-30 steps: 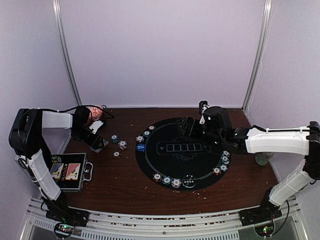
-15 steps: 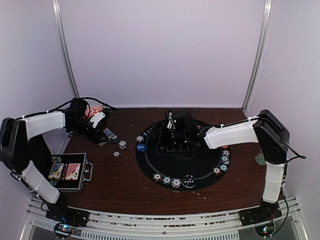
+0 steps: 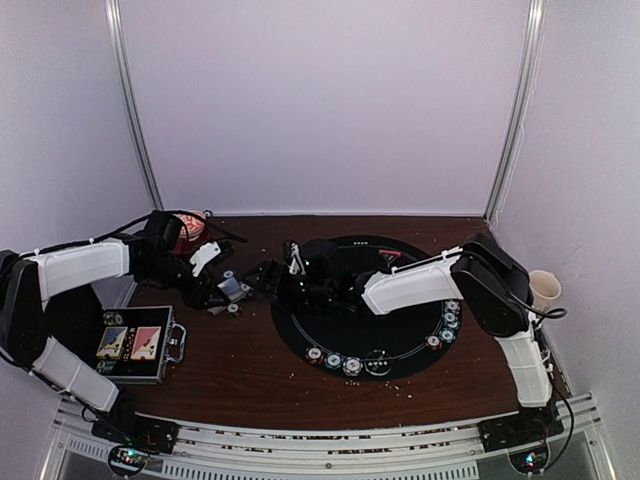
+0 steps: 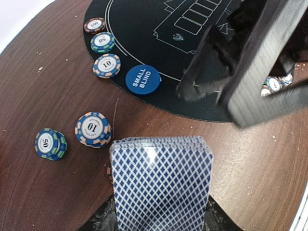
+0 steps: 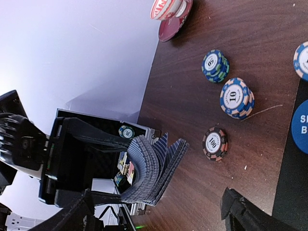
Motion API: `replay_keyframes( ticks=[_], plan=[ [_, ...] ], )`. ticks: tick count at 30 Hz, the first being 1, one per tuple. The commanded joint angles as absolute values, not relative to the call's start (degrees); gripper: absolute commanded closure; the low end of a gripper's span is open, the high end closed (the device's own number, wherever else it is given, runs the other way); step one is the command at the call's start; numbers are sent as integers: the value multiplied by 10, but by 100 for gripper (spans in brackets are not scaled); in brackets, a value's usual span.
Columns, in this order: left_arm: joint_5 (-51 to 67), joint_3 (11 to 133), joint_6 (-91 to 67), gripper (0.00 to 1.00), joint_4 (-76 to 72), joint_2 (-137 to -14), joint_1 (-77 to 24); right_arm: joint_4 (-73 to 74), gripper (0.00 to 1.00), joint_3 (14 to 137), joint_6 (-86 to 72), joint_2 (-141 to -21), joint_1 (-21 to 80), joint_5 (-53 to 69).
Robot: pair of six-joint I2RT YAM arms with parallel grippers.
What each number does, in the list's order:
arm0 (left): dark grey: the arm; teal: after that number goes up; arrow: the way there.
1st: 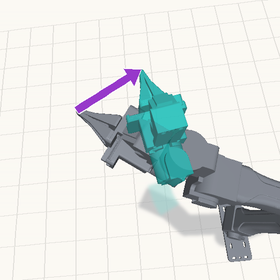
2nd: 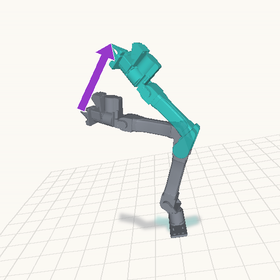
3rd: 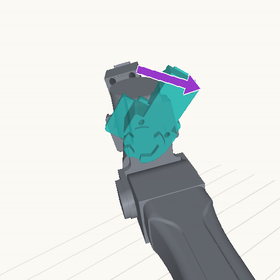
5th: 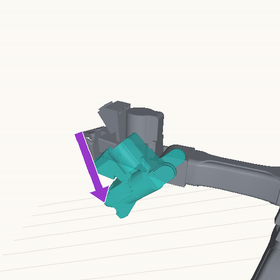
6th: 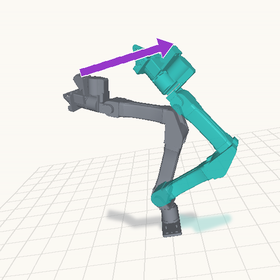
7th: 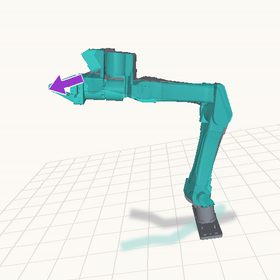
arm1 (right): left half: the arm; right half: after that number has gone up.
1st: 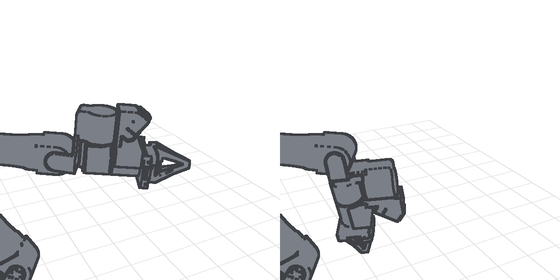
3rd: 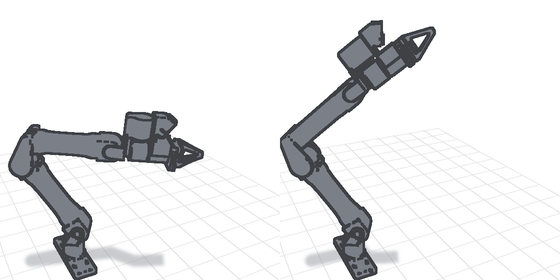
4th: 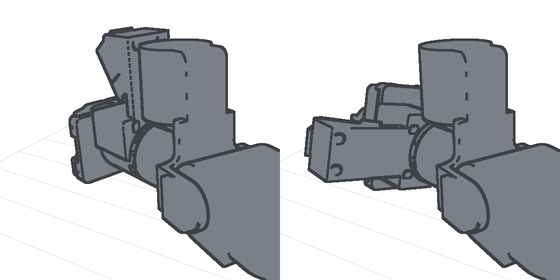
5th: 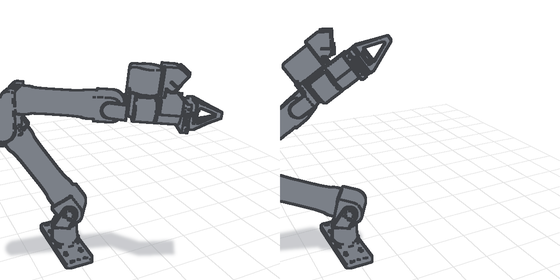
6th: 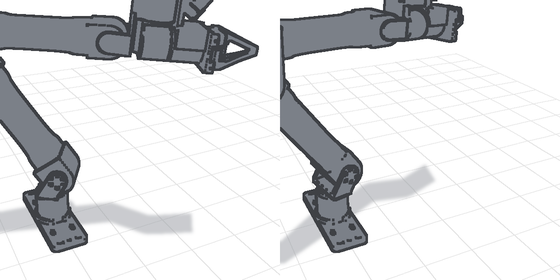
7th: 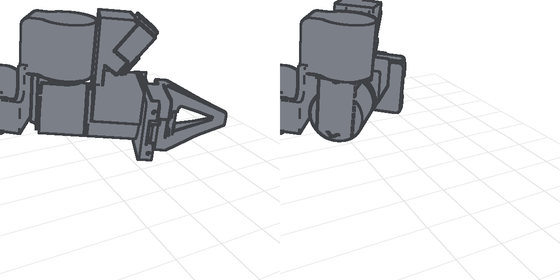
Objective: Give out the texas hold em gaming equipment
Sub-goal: Pass from the left arm to the right
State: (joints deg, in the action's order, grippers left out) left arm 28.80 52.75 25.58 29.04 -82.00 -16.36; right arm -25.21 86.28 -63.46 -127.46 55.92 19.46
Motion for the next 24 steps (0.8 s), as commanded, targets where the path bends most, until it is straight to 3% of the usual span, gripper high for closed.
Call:
replay_keyframes(
  ticks=[1, 14, 24],
  plan=[
    [321, 520, 268, 49, 272, -799, -169, -266, 9, 888, -663, -1298, 569, 202],
    [328, 498, 272, 49, 262, -796, -189, -306, 14, 926, -710, -1354, 580, 233],
    [342, 477, 281, 49, 259, -784, -199, -312, 31, 943, -729, -1379, 598, 249]
  ],
)
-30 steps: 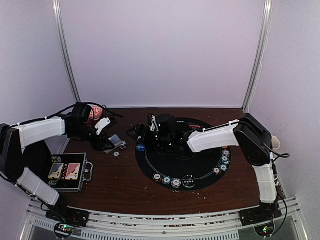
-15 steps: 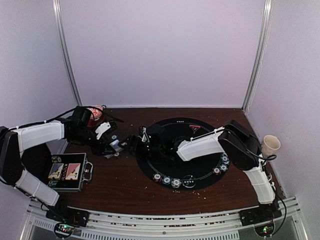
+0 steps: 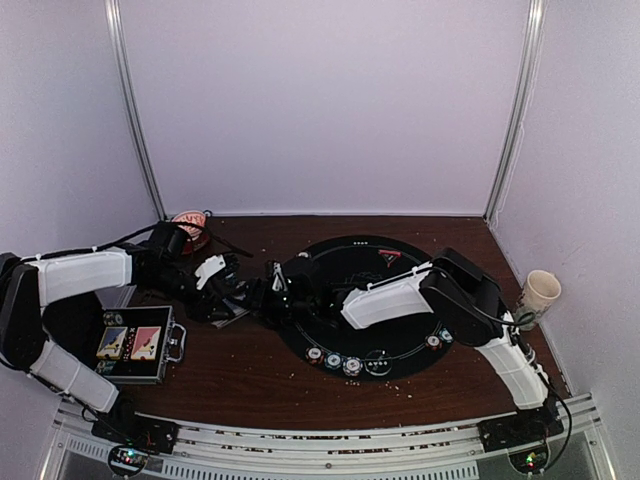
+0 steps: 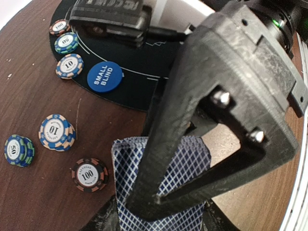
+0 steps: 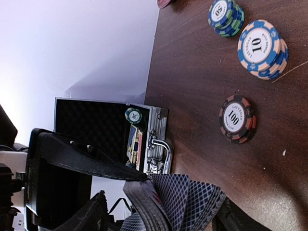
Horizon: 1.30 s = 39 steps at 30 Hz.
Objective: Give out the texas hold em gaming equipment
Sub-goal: Pass from the left arm to the right
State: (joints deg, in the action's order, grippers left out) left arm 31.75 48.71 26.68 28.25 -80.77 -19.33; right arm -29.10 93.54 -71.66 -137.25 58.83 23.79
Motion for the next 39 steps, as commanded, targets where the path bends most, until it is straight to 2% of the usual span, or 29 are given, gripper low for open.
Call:
replay_keyframes(
  ticks=[1, 11, 15, 16, 17, 18, 19, 26, 39],
  plan=[
    [343, 474, 283, 48, 259, -781, -200, -312, 33, 941, -730, -1378, 598, 249],
    [360, 444, 300, 43, 259, -753, -208, -351, 70, 923, -740, -1369, 612, 268],
    [362, 436, 301, 30, 258, -749, -211, -375, 87, 905, -743, -1359, 614, 266],
    [362, 434, 301, 24, 258, -749, -211, -380, 90, 900, -744, -1356, 614, 265],
    [363, 432, 301, 13, 258, -749, -211, -385, 92, 895, -744, -1353, 614, 265],
    [362, 432, 300, 4, 259, -748, -212, -388, 93, 889, -744, -1350, 615, 263],
    [361, 432, 299, 2, 259, -748, -212, -389, 93, 886, -743, -1347, 615, 262],
    [341, 433, 300, 2, 259, -734, -212, -382, 91, 878, -729, -1330, 614, 264],
    [311, 450, 310, 2, 267, -783, -245, -365, 88, 868, -709, -1302, 612, 261]
  ],
)
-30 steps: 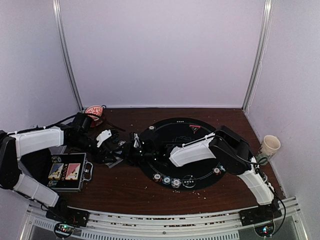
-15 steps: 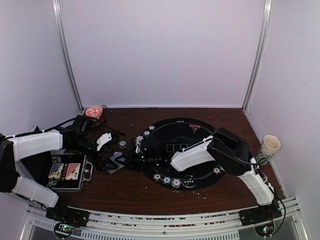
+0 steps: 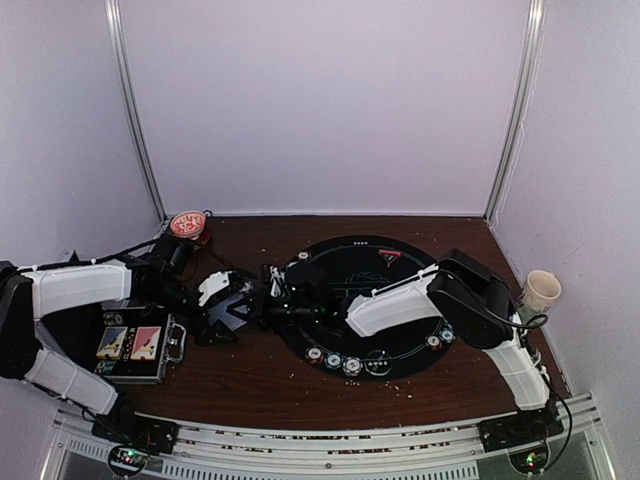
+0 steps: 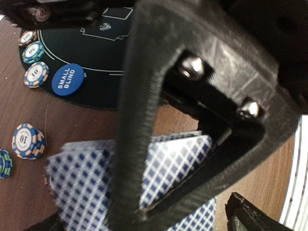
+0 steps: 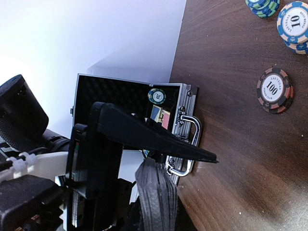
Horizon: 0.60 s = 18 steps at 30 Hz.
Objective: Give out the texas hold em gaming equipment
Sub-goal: Pass from the left arm to the right, then pass from the right arm to the left
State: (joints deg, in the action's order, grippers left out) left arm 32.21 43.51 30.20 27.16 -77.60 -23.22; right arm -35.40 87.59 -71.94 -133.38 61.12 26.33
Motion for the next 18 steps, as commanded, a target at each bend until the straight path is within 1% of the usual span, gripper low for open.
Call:
replay_keyframes(
  ticks=[1, 7, 16, 18],
  plan=[
    [305, 450, 308, 2, 265, -783, -248, -366, 88, 866, -708, -1302, 612, 262],
    [278, 442, 301, 2, 247, -775, -262, -373, 88, 855, -710, -1294, 612, 260],
    [288, 437, 296, 15, 226, -775, -264, -389, 88, 841, -717, -1287, 613, 262],
    [291, 439, 295, 17, 223, -777, -264, -393, 88, 840, -720, -1288, 613, 264]
  ],
)
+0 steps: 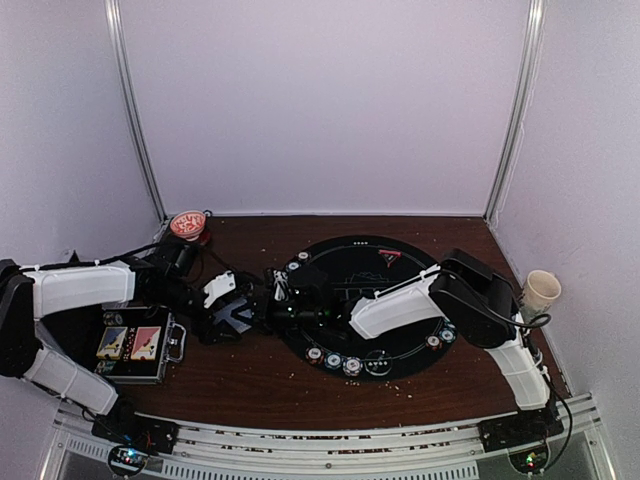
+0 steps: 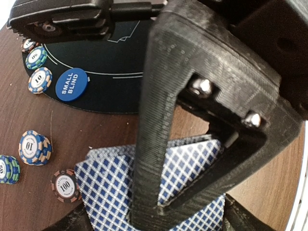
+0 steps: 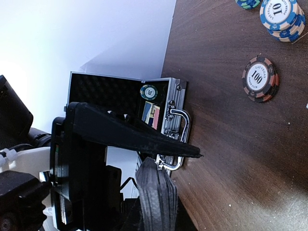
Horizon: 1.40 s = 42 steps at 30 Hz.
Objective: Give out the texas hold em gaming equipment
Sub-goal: Pass from the right arm to the left
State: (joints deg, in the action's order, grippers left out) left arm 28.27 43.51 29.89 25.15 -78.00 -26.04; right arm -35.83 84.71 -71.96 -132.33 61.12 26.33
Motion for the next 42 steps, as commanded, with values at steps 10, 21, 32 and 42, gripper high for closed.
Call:
replay_keyframes(
  ticks=[10, 21, 32, 42],
  plan=[
    [296, 446, 296, 11, 210, -795, -265, -417, 87, 825, -733, -1281, 613, 261],
    [288, 444, 295, 33, 207, -797, -271, -430, 86, 818, -743, -1281, 614, 259],
    [282, 439, 296, 60, 208, -781, -276, -414, 70, 821, -733, -1279, 611, 263],
    [274, 439, 292, 25, 207, -788, -278, -419, 84, 824, -734, -1273, 611, 271]
  ],
)
